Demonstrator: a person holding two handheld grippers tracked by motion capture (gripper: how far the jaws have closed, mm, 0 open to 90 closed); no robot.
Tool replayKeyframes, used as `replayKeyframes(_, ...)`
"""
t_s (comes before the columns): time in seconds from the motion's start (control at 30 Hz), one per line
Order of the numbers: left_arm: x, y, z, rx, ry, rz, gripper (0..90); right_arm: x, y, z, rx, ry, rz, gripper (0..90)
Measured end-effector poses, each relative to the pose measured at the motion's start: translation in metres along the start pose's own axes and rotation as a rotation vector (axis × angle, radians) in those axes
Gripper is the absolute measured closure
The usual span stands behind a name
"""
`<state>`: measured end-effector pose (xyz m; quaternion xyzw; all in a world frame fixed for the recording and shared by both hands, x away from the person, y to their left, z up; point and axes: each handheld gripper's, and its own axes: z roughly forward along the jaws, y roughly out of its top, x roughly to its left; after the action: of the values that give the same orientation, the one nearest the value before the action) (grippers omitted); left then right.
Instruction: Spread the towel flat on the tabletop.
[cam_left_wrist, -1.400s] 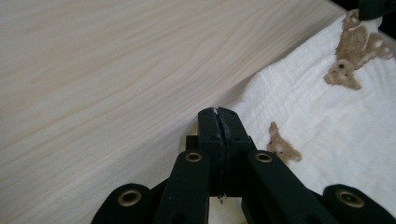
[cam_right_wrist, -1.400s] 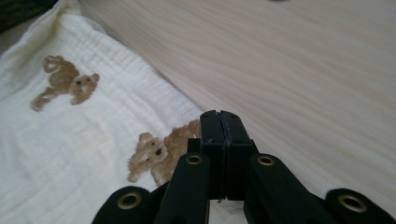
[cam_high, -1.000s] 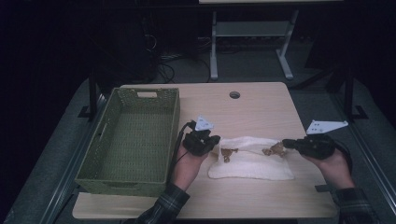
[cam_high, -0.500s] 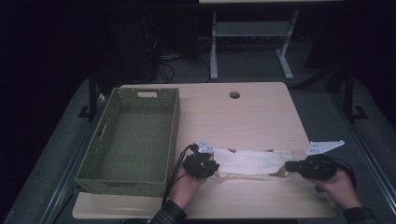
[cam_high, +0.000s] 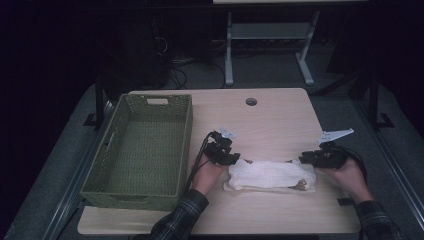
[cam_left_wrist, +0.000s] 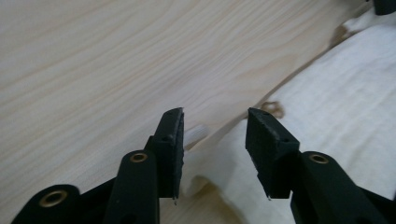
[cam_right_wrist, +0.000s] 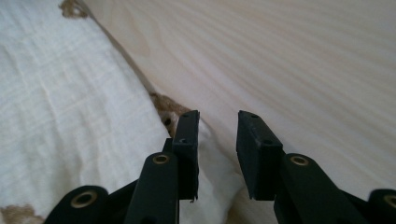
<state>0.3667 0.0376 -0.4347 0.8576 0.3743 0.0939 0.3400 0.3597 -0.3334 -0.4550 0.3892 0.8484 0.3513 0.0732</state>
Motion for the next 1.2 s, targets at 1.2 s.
replayKeyframes(1.2,0.025,0.005,0.029,-0.032,0.040,-0.032,66.3,-0.033,0.022,0.022,-0.059,-0.113,0.008,76.2)
